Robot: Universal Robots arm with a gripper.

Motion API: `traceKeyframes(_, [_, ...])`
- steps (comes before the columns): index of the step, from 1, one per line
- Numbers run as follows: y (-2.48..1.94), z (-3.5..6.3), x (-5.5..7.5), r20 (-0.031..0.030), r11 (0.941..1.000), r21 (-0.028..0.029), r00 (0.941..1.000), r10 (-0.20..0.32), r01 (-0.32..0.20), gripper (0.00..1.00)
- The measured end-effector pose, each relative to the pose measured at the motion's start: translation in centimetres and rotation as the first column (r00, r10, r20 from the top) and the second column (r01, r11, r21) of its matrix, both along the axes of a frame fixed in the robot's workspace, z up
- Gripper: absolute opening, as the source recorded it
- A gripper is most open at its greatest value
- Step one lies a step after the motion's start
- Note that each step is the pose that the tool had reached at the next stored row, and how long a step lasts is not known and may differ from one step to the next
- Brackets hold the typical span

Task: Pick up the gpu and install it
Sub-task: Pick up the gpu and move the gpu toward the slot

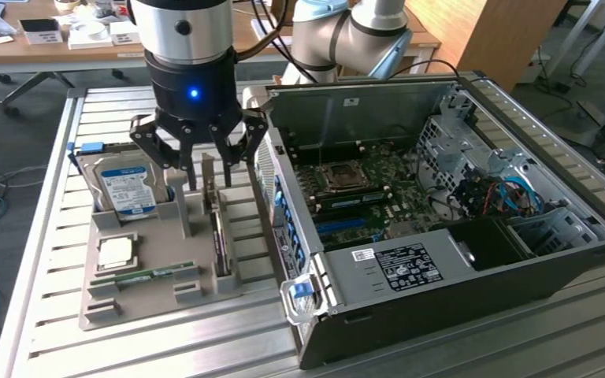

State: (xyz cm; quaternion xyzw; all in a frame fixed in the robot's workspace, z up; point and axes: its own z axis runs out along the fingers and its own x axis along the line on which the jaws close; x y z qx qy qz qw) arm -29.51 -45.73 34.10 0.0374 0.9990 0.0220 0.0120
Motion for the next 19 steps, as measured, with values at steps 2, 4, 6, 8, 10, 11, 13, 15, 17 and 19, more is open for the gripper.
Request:
traceKeyframes(2, [0.00, -0.05, 0.00, -0.0002, 1.0000, -0.0001, 1.0000, 0.000, 0.000, 0.47])
traceKeyframes(4, [0.00, -0.06, 0.00, -0.0001, 1.0000, -0.0001, 1.0000, 0.000, 0.000, 0.47])
traceKeyframes(6, [0.00, -0.07, 0.00, 0.0000, 1.0000, 0.0000, 1.0000, 0.000, 0.000, 0.47])
traceKeyframes(8, [0.00, -0.07, 0.00, 0.0000, 1.0000, 0.0001, 1.0000, 0.000, 0.000, 0.47])
traceKeyframes(10, [0.00, -0.08, 0.00, 0.0000, 1.0000, 0.0000, 1.0000, 0.000, 0.000, 0.47])
traceKeyframes(11, [0.00, -0.14, 0.00, 0.0003, 1.0000, 0.0003, 1.0000, 0.000, 0.000, 0.47])
traceKeyframes(13, [0.00, -0.28, 0.00, 0.0000, 1.0000, 0.0001, 1.0000, 0.000, 0.000, 0.47])
traceKeyframes(15, [0.00, -0.53, 0.00, 0.0001, 1.0000, 0.0001, 1.0000, 0.000, 0.000, 0.47])
traceKeyframes(17, [0.00, -0.77, 0.00, -0.0001, 1.0000, 0.0000, 1.0000, 0.000, 0.000, 0.47])
traceKeyframes(19, [0.00, -1.00, 0.00, -0.0002, 1.0000, 0.0001, 1.0000, 0.000, 0.000, 0.47])
